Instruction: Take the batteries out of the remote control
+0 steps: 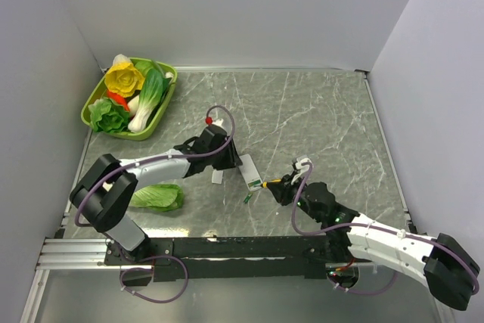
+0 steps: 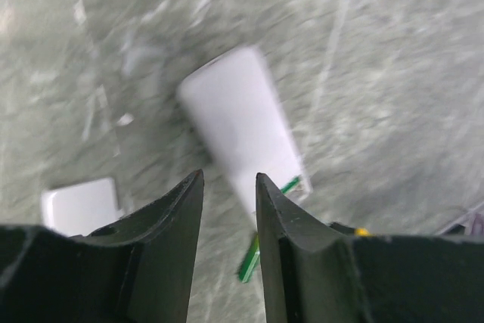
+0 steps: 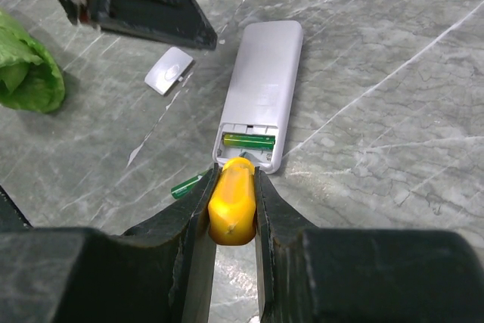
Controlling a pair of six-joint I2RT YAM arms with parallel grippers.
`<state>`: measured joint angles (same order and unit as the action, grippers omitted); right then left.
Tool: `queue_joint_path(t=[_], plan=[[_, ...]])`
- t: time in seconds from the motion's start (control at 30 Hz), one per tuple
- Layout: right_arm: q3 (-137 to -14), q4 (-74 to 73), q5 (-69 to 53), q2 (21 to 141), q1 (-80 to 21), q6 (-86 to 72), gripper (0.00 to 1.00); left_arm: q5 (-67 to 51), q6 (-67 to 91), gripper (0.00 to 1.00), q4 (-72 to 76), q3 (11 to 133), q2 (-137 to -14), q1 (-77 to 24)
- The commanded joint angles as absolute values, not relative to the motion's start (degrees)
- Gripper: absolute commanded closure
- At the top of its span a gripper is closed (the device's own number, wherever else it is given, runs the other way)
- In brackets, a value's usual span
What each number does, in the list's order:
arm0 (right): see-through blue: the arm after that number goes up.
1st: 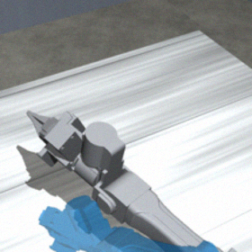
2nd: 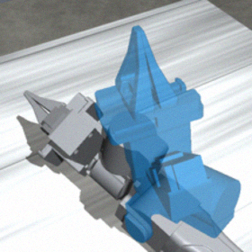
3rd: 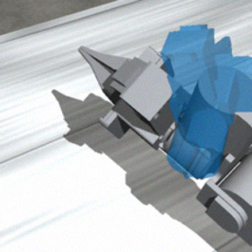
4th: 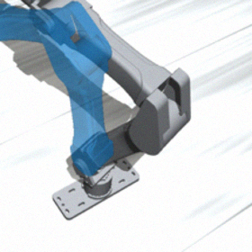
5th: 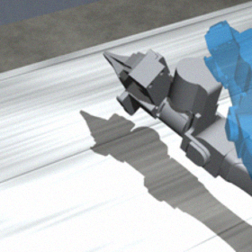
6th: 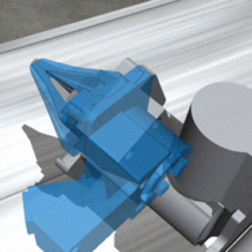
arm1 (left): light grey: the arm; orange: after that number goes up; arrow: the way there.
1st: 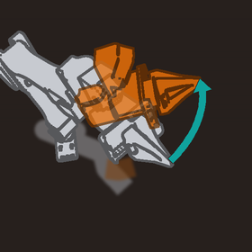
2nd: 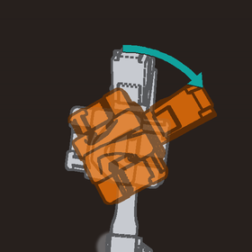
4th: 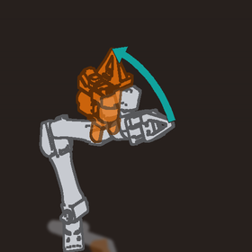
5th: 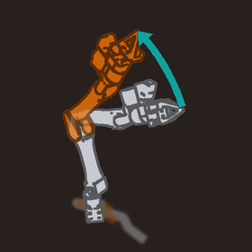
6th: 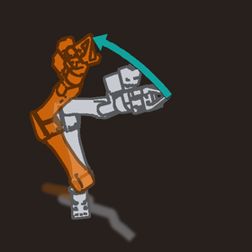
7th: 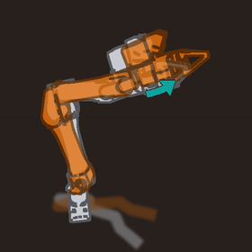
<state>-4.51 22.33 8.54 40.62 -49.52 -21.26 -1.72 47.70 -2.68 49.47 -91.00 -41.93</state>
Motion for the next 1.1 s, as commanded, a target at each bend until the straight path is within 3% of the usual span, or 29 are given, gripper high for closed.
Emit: queue_joint_path(t=[0.0, 0.47, 0.8, 1.07], plan=[[-6.50, 21.54, 12.91, 40.70, -51.06, -19.69, 1.00, -5.27, 43.95, 0.62, 2.63, 52.82, -89.82, -41.75], [-6.24, 22.93, 20.65, 42.89, -57.03, -17.93, 1.00, -5.36, 44.21, 0.67, 4.75, 52.91, -99.67, -41.13], [-3.60, 28.74, 31.81, 44.99, -67.49, -15.47, 1.00, -5.01, 45.26, 0.68, 5.98, 49.66, -100.81, -40.61], [-3.08, 32.51, 46.12, 54.92, -78.65, -18.98, 1.00, -5.18, 45.53, 0.68, 5.80, 47.47, -99.05, -40.43]])
